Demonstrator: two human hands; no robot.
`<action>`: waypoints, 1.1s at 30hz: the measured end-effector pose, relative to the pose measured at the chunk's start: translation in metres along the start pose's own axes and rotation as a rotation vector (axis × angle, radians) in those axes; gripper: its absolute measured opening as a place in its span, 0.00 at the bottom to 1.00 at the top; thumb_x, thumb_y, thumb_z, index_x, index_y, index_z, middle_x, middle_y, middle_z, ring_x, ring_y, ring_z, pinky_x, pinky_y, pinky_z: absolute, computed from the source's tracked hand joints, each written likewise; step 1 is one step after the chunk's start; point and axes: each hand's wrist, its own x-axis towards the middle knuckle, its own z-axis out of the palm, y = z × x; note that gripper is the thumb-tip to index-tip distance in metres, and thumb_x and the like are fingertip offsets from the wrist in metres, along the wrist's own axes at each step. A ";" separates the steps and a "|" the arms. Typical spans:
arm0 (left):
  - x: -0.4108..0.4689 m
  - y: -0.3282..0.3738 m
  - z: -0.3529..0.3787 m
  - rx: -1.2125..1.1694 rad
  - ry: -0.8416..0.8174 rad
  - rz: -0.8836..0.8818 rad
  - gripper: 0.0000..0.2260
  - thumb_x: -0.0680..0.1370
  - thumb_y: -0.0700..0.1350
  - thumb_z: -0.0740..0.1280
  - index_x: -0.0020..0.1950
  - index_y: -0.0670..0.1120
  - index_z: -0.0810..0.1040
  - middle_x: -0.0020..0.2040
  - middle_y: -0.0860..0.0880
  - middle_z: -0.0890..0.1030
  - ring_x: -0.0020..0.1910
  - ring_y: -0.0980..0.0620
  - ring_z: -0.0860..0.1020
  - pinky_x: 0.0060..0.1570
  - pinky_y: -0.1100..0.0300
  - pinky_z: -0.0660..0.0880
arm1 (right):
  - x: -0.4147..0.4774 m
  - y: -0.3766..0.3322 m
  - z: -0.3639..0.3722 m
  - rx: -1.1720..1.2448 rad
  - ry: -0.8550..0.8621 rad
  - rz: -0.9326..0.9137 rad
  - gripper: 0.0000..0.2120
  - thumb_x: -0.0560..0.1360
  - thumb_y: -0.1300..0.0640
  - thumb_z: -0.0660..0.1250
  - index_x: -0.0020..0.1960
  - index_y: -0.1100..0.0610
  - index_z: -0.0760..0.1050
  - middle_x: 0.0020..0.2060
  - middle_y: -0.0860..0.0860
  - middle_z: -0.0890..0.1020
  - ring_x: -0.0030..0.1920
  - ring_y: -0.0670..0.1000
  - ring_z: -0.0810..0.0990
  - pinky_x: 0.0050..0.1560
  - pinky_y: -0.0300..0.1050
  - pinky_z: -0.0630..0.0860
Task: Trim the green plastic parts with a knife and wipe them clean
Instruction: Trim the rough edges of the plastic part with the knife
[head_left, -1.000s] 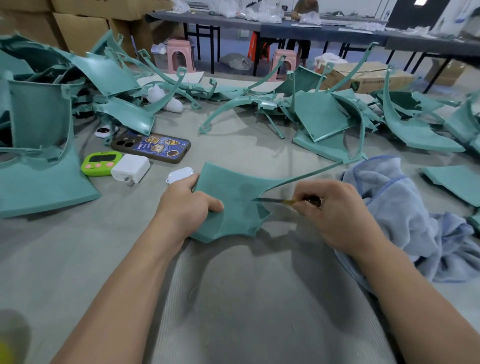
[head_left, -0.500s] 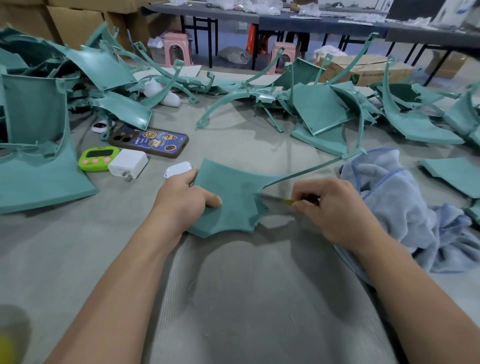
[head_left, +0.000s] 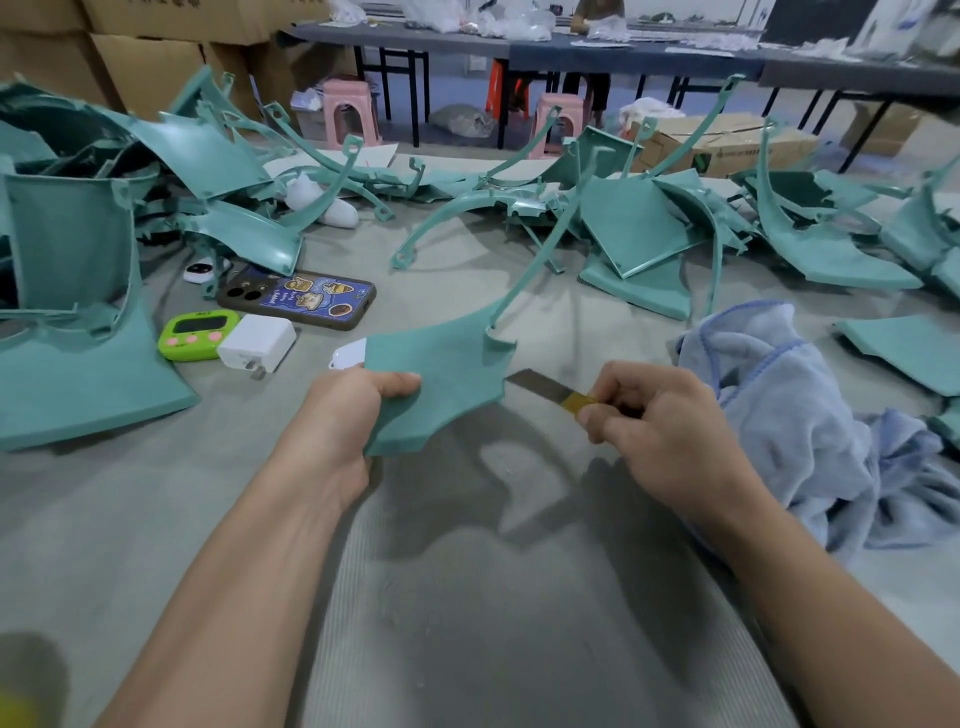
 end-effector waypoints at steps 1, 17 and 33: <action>0.000 0.000 0.000 -0.013 0.004 -0.002 0.06 0.75 0.35 0.69 0.48 0.44 0.82 0.31 0.49 0.85 0.22 0.53 0.80 0.18 0.67 0.69 | 0.001 0.001 0.000 0.018 0.042 0.013 0.11 0.73 0.64 0.73 0.34 0.57 0.77 0.26 0.53 0.78 0.26 0.44 0.67 0.28 0.38 0.64; 0.000 -0.007 0.008 0.060 -0.081 0.091 0.10 0.76 0.32 0.67 0.52 0.43 0.81 0.36 0.47 0.86 0.28 0.49 0.83 0.21 0.61 0.74 | 0.004 0.005 0.006 0.086 0.003 -0.002 0.11 0.74 0.64 0.72 0.34 0.57 0.77 0.26 0.51 0.79 0.25 0.42 0.67 0.28 0.35 0.64; -0.003 -0.010 0.022 -0.179 -0.014 0.009 0.04 0.79 0.39 0.68 0.45 0.45 0.79 0.27 0.51 0.81 0.21 0.56 0.77 0.20 0.68 0.67 | -0.013 -0.015 0.030 0.187 -0.118 -0.150 0.07 0.73 0.55 0.71 0.36 0.53 0.77 0.30 0.52 0.81 0.31 0.55 0.76 0.33 0.48 0.71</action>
